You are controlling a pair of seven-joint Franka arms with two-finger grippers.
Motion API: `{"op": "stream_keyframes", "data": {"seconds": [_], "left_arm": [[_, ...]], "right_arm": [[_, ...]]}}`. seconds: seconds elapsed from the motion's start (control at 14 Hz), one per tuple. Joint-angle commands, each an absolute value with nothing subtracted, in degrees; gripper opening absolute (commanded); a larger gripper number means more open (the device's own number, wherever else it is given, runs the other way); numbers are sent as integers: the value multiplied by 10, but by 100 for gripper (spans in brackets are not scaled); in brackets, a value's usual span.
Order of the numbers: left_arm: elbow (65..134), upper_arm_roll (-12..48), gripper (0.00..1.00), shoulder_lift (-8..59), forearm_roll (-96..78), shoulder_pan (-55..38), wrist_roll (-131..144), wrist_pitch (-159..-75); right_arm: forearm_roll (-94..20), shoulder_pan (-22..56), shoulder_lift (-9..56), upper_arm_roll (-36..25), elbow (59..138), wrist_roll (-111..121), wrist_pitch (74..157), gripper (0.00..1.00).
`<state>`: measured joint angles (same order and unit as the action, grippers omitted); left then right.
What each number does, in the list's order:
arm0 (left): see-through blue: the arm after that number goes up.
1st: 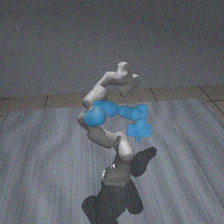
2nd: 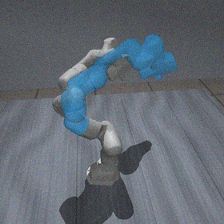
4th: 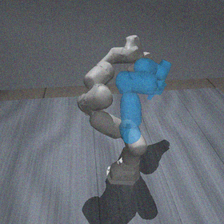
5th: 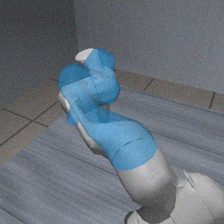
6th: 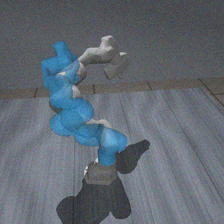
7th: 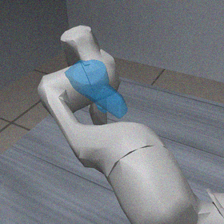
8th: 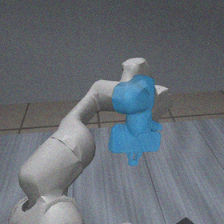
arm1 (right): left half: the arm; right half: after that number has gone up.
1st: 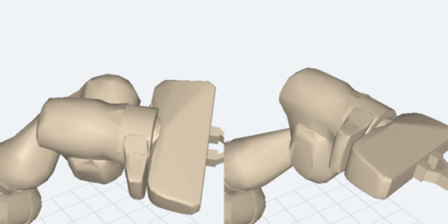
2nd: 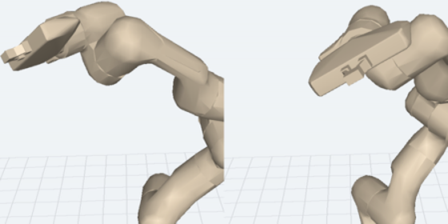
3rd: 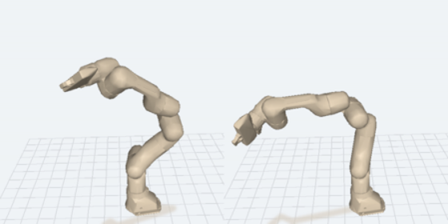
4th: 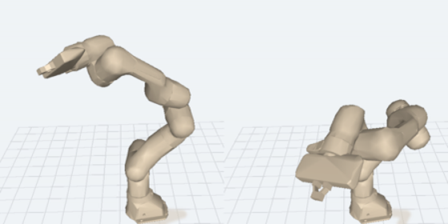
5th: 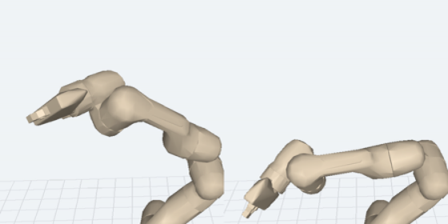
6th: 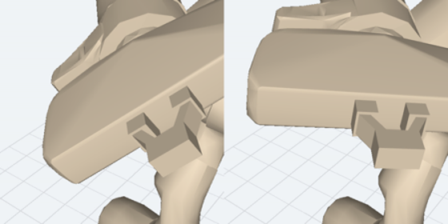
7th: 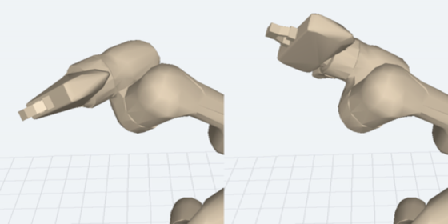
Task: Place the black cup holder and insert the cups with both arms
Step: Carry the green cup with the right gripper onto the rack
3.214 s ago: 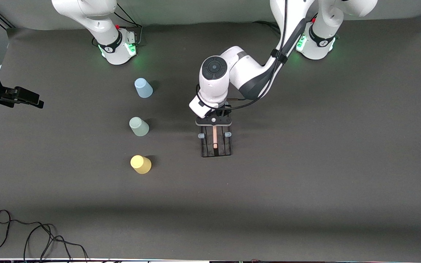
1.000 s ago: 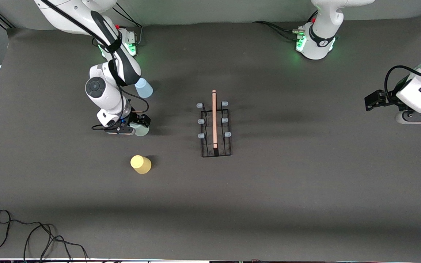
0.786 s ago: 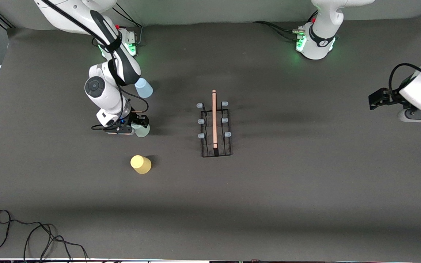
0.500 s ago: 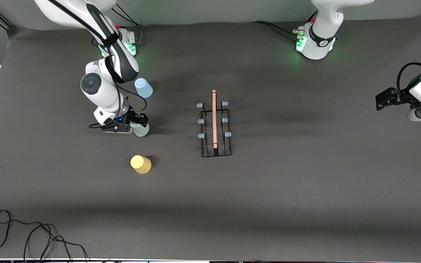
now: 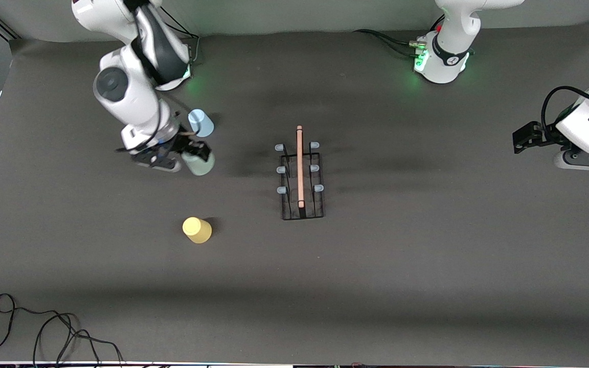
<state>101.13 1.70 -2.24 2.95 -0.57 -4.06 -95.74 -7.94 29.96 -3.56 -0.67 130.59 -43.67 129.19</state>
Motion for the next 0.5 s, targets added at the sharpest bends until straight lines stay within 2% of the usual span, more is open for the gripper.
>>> {"op": "stream_keyframes", "data": {"seconds": [0.0, 0.43], "left_arm": [[1012, 12, 100, -33, 28, -6, -40, -947], [1012, 11, 100, -33, 28, -6, -40, -947]], "right_arm": [[-85, 364, 1, -10, 1244, -554, 1275, 0], [-80, 438, 80, -11, 1168, -678, 1284, 0]]}}
